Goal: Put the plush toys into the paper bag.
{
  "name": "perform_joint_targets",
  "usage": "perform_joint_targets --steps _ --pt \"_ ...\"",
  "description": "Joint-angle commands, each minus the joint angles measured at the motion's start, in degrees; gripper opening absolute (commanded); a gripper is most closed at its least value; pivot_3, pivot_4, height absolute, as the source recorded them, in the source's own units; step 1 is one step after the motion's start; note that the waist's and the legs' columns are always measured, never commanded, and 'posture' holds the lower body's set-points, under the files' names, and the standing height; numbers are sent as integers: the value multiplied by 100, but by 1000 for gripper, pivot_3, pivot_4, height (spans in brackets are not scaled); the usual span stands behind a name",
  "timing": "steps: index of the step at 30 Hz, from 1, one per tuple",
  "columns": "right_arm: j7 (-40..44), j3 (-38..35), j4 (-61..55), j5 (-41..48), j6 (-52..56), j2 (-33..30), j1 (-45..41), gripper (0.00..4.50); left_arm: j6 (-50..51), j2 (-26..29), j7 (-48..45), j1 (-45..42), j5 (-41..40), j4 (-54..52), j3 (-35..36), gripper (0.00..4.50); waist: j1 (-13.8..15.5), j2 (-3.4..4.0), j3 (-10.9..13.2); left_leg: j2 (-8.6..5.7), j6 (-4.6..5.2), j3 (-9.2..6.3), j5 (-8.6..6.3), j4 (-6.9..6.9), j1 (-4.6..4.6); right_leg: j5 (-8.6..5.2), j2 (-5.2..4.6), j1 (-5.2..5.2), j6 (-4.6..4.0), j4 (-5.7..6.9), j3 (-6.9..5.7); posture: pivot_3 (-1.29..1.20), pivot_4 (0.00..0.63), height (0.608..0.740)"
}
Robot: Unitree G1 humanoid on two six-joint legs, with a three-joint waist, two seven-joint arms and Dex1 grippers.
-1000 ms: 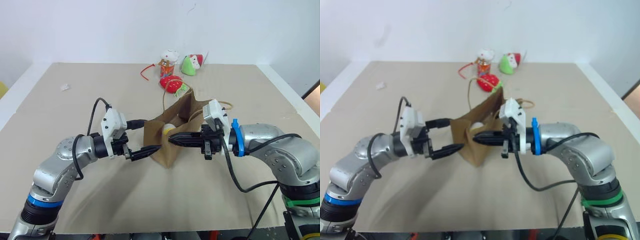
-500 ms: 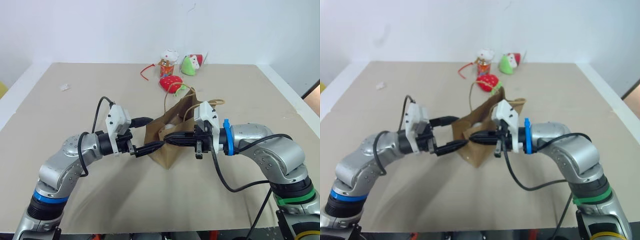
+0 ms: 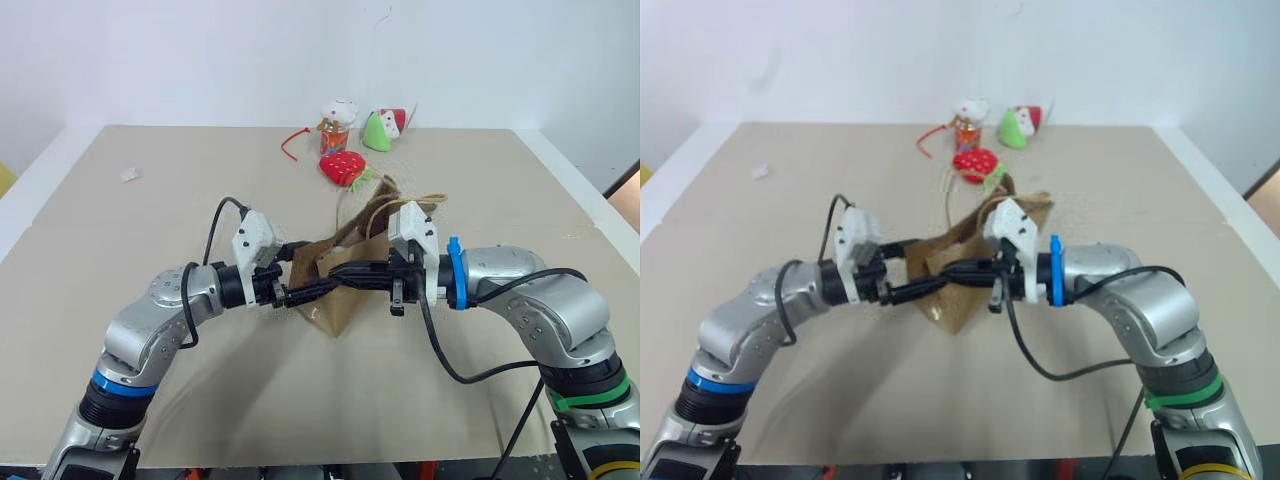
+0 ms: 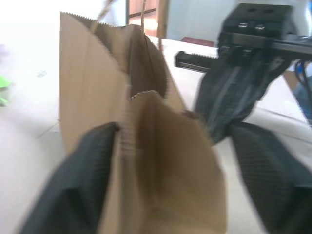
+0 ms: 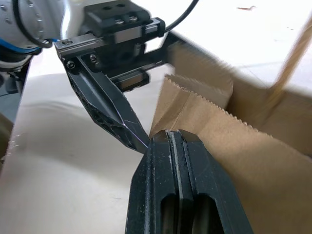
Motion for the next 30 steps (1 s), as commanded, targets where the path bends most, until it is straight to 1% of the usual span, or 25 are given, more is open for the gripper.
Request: perform_joint_targets --steps 1,2,4,5,12,16,20,22,23,24,25,30 --pt "80 -70 -159 41 -73 -29 11 0 114 -80 154 -179 -109 66 229 1924 0 0 0 0 0 0 0 0 0 0 0 0 0 0 0 0 150 740" --pt "83 -78 -164 36 -69 -27 13 0 134 -80 162 -186 -99 93 226 1601 0 0 0 0 0 0 0 0 -1 0 0 0 0 0 0 0 150 740" --pt "90 -97 -178 39 -61 -28 12 0 127 -72 151 -173 -72 127 208 751 0 0 0 0 0 -1 0 0 -1 0 0 0 0 0 0 0 150 740" --pt "97 -112 -185 44 -60 -34 14 0 130 -68 152 -167 -61 134 202 435 0 0 0 0 0 -1 0 0 0 0 1 0 0 0 0 0 150 740" --pt "187 -282 -200 147 -18 -173 41 0 100 -24 91 -164 13 186 191 422 1 0 0 -2 0 -1 0 0 0 0 -1 0 -1 0 0 0 150 740" --pt "369 -588 -106 327 86 -458 95 0 49 26 46 -168 52 225 180 422 2 0 0 -3 0 -1 0 0 -1 0 -3 0 0 0 0 0 150 740" --pt "403 -921 95 711 393 -641 55 0 -12 69 -17 -168 47 264 203 382 3 1 0 -3 0 -1 0 0 -1 -1 -3 0 -1 -1 0 0 150 740" --pt "390 -941 112 788 460 -655 42 642 -39 74 -46 -172 51 285 213 13 -2 -1 0 -3 0 -1 0 0 1 -1 -2 0 -1 0 0 0 150 740" --pt "387 -887 62 731 391 -655 60 847 -46 69 -57 -175 40 297 224 0 -7 -3 -1 2 0 -2 0 0 1 0 4 0 -2 0 -1 0 150 740" --pt "390 -818 8 627 271 -650 85 1355 -48 61 -60 -178 40 308 235 0 -7 -3 -1 4 0 -2 0 0 3 -1 6 1 -2 0 -1 0 150 740" --pt "351 -757 -22 545 188 -609 98 1567 -79 51 -42 -181 90 332 233 0 -7 -2 -1 4 0 -2 0 0 4 -1 6 1 -3 0 0 0 150 740" --pt "379 -697 -122 519 122 -614 145 1567 -154 45 -9 -171 270 339 167 0 -5 -2 -1 2 0 -3 0 -3 1 0 5 0 -1 0 0 0 150 740"
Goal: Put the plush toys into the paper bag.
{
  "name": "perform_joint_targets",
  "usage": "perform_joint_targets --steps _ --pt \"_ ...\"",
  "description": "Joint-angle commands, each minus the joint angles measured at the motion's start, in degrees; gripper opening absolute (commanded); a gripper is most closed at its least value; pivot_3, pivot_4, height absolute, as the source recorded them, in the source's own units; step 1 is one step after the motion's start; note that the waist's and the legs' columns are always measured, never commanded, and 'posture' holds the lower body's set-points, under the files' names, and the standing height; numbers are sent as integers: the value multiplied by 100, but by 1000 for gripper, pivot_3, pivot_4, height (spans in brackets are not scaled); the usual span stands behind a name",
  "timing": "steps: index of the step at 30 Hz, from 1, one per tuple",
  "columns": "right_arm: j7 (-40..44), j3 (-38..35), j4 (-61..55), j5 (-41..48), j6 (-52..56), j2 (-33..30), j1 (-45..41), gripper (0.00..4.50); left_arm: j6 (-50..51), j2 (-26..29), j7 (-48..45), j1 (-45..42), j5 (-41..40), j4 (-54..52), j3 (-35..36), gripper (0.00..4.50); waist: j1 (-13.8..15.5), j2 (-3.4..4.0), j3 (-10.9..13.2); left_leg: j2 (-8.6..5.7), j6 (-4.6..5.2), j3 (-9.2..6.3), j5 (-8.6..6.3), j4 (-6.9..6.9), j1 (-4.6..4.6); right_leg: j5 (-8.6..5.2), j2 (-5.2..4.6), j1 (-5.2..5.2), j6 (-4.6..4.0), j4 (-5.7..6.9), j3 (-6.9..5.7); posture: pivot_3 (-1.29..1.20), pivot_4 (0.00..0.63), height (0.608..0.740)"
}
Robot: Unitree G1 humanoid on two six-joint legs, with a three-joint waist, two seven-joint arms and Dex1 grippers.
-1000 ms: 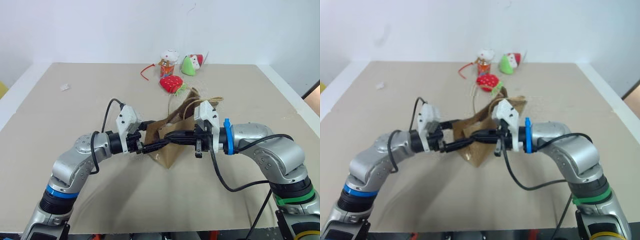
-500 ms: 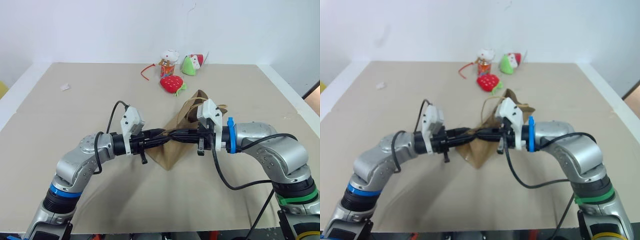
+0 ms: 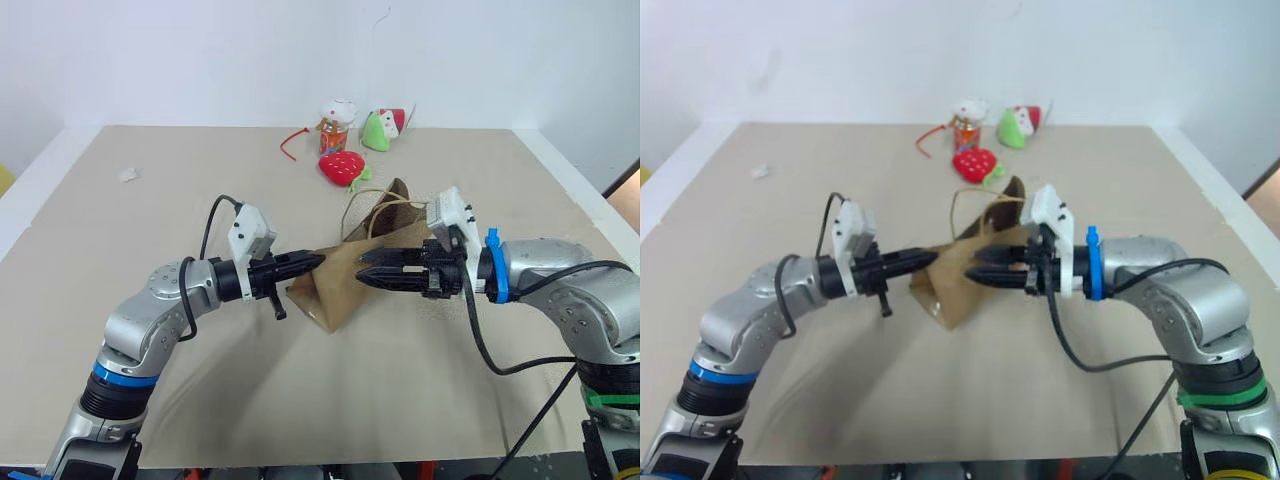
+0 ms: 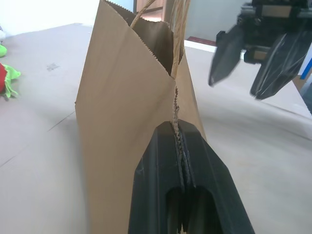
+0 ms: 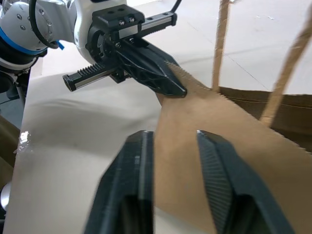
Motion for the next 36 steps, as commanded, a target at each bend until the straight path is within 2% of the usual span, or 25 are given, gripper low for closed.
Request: perform_joint_targets --steps 1,11,15,18,22,27,36 --pt "62 -160 -253 56 -80 -124 21 1567 -104 19 20 -29 125 -37 4 0 3 0 0 0 0 1 0 0 0 0 -1 0 0 0 0 0 150 740" --pt "768 -1491 -203 772 213 -1194 1014 1567 -703 212 -551 -133 306 84 15 0 8 -1 1 -7 0 2 0 0 -1 -3 -10 0 -3 -1 -1 0 150 740" --pt "969 -2068 166 1277 577 -1609 828 1567 -1134 481 -1185 -379 370 508 93 0 7 -1 2 -3 1 2 0 1 1 -2 -4 -1 -4 -1 -3 0 150 740" --pt "1049 -2303 636 1283 603 -1914 574 1567 -1441 756 -1798 -656 323 1001 222 0 7 0 2 -2 1 2 0 1 2 -2 -2 -2 -7 -1 -3 0 150 740" --pt "1240 -2346 1163 966 210 -2205 308 2828 -1734 1032 -2589 -1075 238 1560 274 0 8 0 2 -3 0 6 -1 0 -1 -4 -5 -6 -11 -3 -3 0 150 740" --pt "1318 -2180 1467 879 -10 -2187 -74 4474 -1930 1191 -3343 -1216 243 1743 191 0 5 3 3 -7 11 14 -14 -7 -13 -13 -14 -16 -5 -7 1 0 150 740" --pt "1579 -1942 1397 841 -164 -2129 -225 4474 -2114 1398 -4079 -1107 107 1639 357 0 9 3 4 -4 14 2 -25 -7 -18 -15 -10 -16 17 -6 -5 0 150 740"
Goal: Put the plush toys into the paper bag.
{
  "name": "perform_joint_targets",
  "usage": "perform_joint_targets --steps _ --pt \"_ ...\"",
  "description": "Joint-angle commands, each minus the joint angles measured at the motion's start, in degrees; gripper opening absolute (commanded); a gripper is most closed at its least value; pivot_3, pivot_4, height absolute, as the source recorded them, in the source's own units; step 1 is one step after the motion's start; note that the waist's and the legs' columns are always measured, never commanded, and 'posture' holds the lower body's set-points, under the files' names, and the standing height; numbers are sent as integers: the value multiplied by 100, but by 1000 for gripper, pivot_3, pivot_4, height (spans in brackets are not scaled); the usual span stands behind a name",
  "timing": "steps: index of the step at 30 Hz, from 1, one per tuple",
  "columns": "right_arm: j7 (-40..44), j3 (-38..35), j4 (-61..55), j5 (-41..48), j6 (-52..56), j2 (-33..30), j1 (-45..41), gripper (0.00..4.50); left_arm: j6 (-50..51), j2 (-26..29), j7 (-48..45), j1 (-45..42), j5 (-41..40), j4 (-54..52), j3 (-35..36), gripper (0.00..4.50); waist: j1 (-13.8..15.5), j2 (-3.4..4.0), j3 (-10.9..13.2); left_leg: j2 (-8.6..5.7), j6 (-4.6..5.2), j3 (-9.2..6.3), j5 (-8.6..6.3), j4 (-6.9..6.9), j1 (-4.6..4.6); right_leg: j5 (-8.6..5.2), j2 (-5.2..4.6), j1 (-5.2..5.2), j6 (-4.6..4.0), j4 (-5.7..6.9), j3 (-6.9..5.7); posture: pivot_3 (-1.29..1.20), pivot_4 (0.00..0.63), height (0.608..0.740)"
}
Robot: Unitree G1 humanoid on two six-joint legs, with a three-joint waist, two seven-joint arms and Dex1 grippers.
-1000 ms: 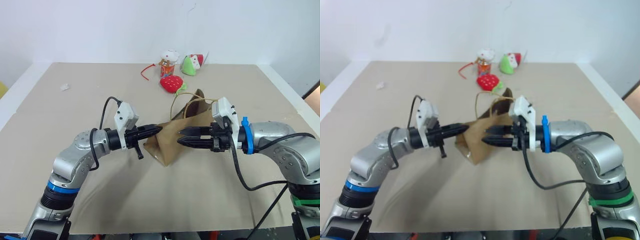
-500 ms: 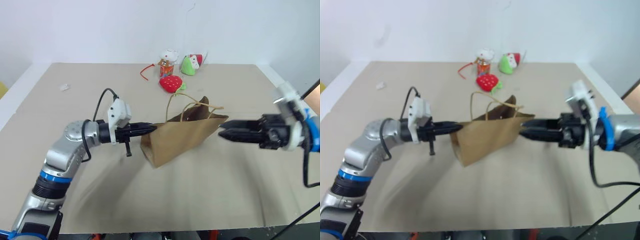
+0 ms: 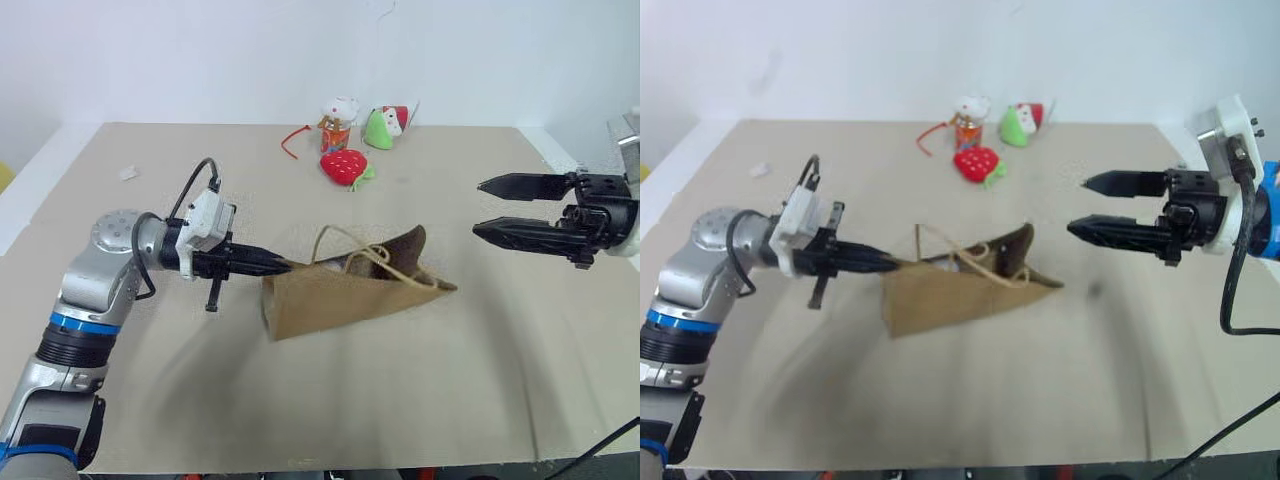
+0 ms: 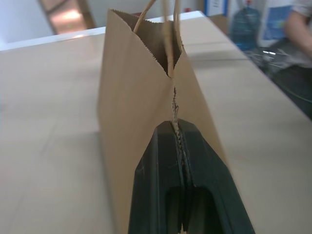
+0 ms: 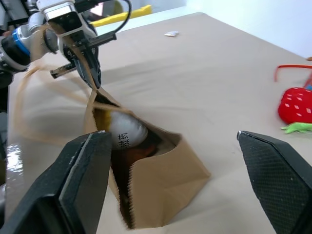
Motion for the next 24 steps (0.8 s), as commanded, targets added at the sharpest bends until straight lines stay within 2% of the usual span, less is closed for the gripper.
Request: perform_joint_targets --steps 1,6,12,14,15,16,17,22,24 --pt "145 7 -68 -34 -188 -28 -174 4474 -261 96 -237 -49 -40 20 181 0 1 0 0 0 0 0 0 1 0 1 0 0 1 0 -1 0 150 740" --pt "176 208 -31 -130 -316 98 -346 4474 -757 3 -397 -46 304 469 20 0 -2 1 0 0 0 6 0 6 4 -3 -2 2 -8 0 1 0 150 740" --pt "221 372 -64 -254 -492 220 -375 4474 -890 -3 -365 -73 487 417 -53 0 0 1 0 0 0 9 0 9 2 6 -5 2 4 1 3 0 150 740" --pt "233 398 -73 -274 -533 275 -372 4500 -876 38 -359 -64 452 335 22 574 2 1 0 -1 0 7 0 8 1 5 -4 2 4 1 2 0 150 740" --pt "238 411 -85 -275 -549 312 -362 4500 -824 75 -334 -64 408 251 80 1141 2 1 0 -1 1 5 0 8 1 5 -4 2 4 1 1 0 150 740" --pt "242 415 -96 -272 -563 342 -346 4500 -754 115 -304 -60 358 157 135 1269 2 1 0 0 1 5 0 8 1 5 -4 2 4 1 0 0 150 740" --pt "240 429 -93 -283 -587 376 -330 4500 -623 174 -246 -61 282 43 212 1772 0 1 0 0 1 5 0 8 1 5 -4 2 4 1 0 0 150 740" --pt "283 422 -33 -388 -712 476 -201 4500 308 430 349 -57 -291 -661 705 3727 0 1 0 3 0 3 0 8 3 6 -2 2 5 5 0 0 150 740" --pt "293 424 -24 -401 -726 512 -167 4500 734 472 708 -72 -553 -879 931 3727 0 1 0 3 0 3 0 8 3 5 -2 2 5 5 -1 0 150 740"
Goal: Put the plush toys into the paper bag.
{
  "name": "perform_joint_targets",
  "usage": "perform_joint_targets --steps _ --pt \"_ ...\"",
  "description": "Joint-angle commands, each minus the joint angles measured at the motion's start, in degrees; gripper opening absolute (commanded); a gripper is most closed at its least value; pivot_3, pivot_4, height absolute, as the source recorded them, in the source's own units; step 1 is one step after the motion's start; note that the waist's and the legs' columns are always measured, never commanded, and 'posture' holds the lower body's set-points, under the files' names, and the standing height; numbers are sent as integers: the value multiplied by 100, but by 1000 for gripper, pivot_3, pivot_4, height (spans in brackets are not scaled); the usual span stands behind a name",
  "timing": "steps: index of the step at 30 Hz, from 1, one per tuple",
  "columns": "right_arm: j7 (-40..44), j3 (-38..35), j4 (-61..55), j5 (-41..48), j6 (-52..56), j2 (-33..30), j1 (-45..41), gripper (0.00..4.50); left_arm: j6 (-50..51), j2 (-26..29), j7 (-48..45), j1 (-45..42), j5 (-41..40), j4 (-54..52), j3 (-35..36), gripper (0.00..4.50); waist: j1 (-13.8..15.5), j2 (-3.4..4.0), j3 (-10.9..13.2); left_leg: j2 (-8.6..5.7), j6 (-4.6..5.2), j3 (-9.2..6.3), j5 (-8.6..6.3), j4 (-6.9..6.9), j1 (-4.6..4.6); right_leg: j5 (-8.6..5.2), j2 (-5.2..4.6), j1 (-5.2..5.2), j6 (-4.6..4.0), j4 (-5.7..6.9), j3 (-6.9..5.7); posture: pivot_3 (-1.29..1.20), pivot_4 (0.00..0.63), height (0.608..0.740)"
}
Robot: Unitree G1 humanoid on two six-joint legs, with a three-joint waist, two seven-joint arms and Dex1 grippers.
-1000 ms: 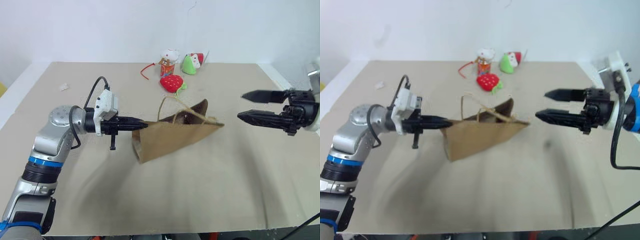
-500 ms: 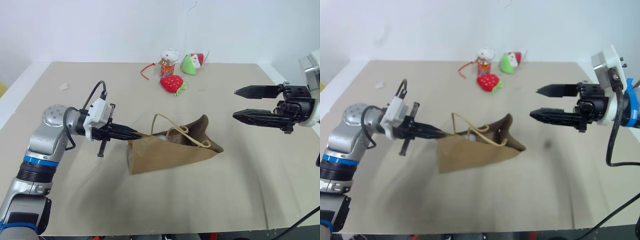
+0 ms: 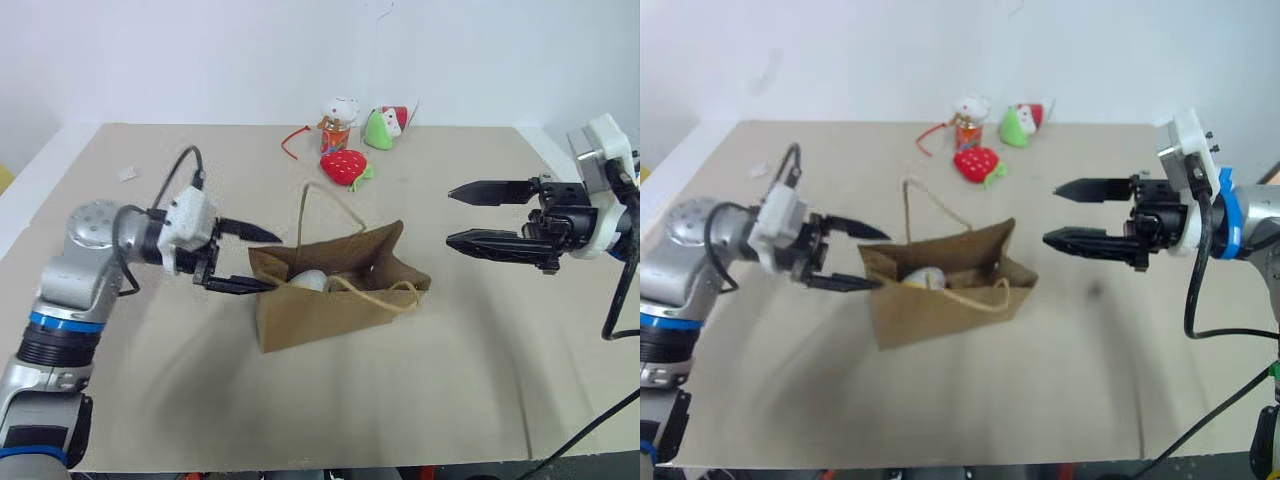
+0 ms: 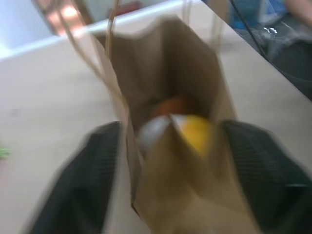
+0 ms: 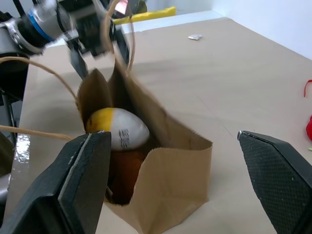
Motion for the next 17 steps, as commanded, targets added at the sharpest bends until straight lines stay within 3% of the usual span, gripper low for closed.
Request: perform_joint_targets --steps 1,7,13,17 --pt "44 -59 -7 -37 -138 58 -27 4500 772 107 755 -98 -555 -480 578 3727 -1 0 0 0 0 1 0 0 0 0 0 1 0 0 1 0 150 740" --pt "12 173 362 -239 -338 347 -395 4500 1051 12 1819 -28 -471 -427 932 3727 -4 2 1 1 -2 3 1 4 9 5 3 6 6 3 2 0 150 740" --pt "257 264 1214 -960 -1063 237 -431 4500 33 71 2238 161 647 609 760 3727 3 1 1 -3 -3 7 3 4 13 5 1 9 0 5 4 0 150 740" --pt "15 53 1409 -1135 -1315 349 -361 4500 -175 7 2295 331 876 844 709 3727 4 2 1 -4 -3 9 2 3 4 5 -2 2 0 5 5 0 150 740"
